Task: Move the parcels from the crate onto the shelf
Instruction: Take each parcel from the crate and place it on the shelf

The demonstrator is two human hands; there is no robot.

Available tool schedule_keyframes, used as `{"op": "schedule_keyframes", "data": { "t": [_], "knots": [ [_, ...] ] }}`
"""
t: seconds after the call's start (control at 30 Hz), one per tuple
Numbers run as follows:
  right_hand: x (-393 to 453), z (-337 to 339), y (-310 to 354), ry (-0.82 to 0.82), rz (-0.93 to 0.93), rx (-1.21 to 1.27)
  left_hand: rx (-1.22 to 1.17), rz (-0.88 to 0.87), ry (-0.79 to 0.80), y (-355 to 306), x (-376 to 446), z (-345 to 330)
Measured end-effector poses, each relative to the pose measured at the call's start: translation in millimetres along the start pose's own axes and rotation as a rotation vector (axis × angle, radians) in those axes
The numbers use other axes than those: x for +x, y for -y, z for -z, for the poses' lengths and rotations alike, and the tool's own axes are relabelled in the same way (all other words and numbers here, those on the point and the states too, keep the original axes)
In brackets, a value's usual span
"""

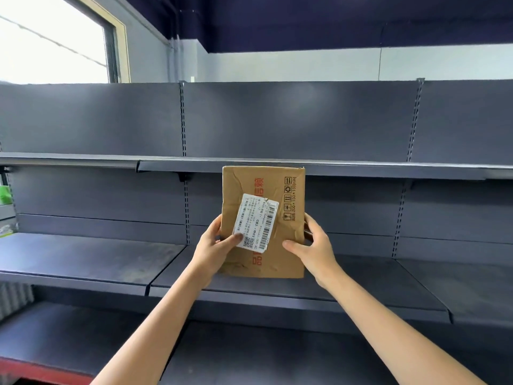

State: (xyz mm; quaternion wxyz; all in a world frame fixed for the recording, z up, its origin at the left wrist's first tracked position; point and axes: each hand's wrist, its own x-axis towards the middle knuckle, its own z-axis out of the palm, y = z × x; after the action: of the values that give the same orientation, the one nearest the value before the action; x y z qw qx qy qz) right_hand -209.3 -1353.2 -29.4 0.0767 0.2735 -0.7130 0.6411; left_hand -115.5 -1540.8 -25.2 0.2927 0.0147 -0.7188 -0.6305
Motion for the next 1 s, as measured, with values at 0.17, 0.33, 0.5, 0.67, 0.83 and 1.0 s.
{"op": "schedule_keyframes", "data": {
  "t": [0.17, 0.33, 0.5, 0.67, 0.83, 1.0],
  "knots": [
    [-1, 1, -7, 0.042, -0.038, -0.013, 0.008, 0.009, 0.014, 12, 1, -1],
    [0, 1, -10, 0.053, -0.023, -0.061, -0.023, 0.020, 0.013, 21, 1, -1],
    [3, -2, -9, 0.063, -0.013, -0.069, -0.070, 0.052, 0.011, 24, 1, 4],
    [3, -3, -8, 0.070, 0.003, -0.069, -0.052, 0.132, 0.058, 19, 3, 18],
    [1, -1, -7, 0.089, 0.002, -0.047, -0.038, 0.175, 0.109, 13, 6, 26],
    [-3, 0, -8, 0.101, 0.006, -0.052, -0.041, 0.186, 0.129, 15, 2, 23]
  ]
}}
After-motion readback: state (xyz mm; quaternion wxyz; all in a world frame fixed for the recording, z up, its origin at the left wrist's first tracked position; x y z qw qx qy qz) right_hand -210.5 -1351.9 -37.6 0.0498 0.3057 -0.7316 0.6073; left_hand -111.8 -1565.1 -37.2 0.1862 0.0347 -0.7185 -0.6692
